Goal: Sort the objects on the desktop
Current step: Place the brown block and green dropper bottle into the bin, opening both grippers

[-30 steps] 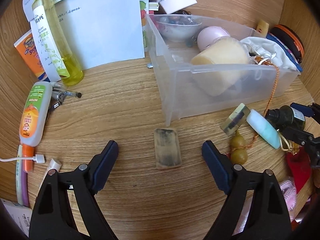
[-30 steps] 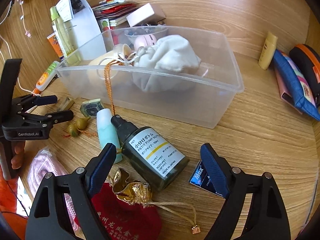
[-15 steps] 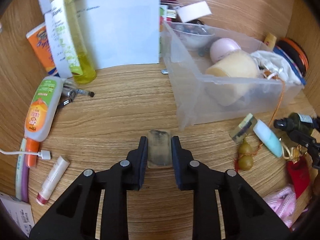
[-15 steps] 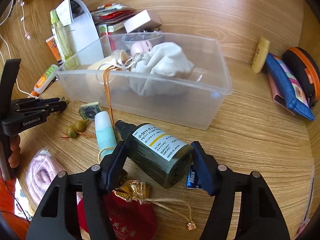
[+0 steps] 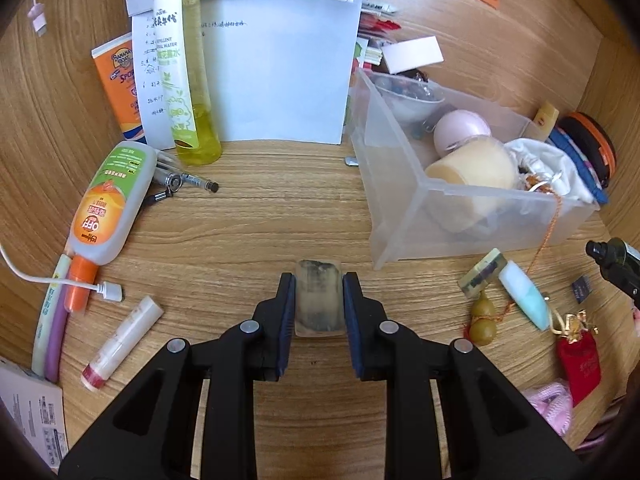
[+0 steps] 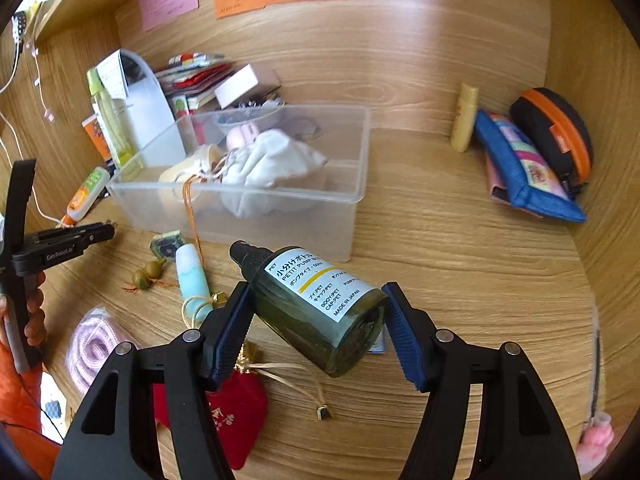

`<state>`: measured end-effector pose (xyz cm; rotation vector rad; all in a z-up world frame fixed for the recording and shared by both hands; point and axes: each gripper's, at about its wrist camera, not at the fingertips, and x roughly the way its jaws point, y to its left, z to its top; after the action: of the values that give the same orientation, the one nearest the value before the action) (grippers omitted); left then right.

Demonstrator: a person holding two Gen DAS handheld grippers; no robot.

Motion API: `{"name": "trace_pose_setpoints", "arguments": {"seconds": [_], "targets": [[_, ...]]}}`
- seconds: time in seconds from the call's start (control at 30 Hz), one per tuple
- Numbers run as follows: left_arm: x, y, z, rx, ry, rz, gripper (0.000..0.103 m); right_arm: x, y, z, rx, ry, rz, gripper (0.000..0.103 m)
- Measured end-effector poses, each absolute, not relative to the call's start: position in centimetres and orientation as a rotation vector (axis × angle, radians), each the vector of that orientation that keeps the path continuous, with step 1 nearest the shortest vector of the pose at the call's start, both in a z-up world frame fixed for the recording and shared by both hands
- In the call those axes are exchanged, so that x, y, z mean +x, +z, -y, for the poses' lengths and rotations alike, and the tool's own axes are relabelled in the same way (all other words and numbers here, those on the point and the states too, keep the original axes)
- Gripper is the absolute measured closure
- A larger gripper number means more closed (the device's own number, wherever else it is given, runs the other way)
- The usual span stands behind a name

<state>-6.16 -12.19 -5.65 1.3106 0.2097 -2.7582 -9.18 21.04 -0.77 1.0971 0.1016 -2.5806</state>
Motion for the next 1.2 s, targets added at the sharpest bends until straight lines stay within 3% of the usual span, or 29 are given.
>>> {"name": "trace_pose_setpoints", "arguments": {"seconds": [0.7,1.2], "targets": [[-7.4,1.2,10.2,1.089,-2.927,-0.159,0.080,-10.7,3.4,-19.8,0.907,-2.609,-0.135,0.041],[-12.5,0.6,7.6,1.149,-2.973,-0.113,0.080,-15.3,2.9,-17.4,0.918,-2.550,-0.152,0.041]]}}
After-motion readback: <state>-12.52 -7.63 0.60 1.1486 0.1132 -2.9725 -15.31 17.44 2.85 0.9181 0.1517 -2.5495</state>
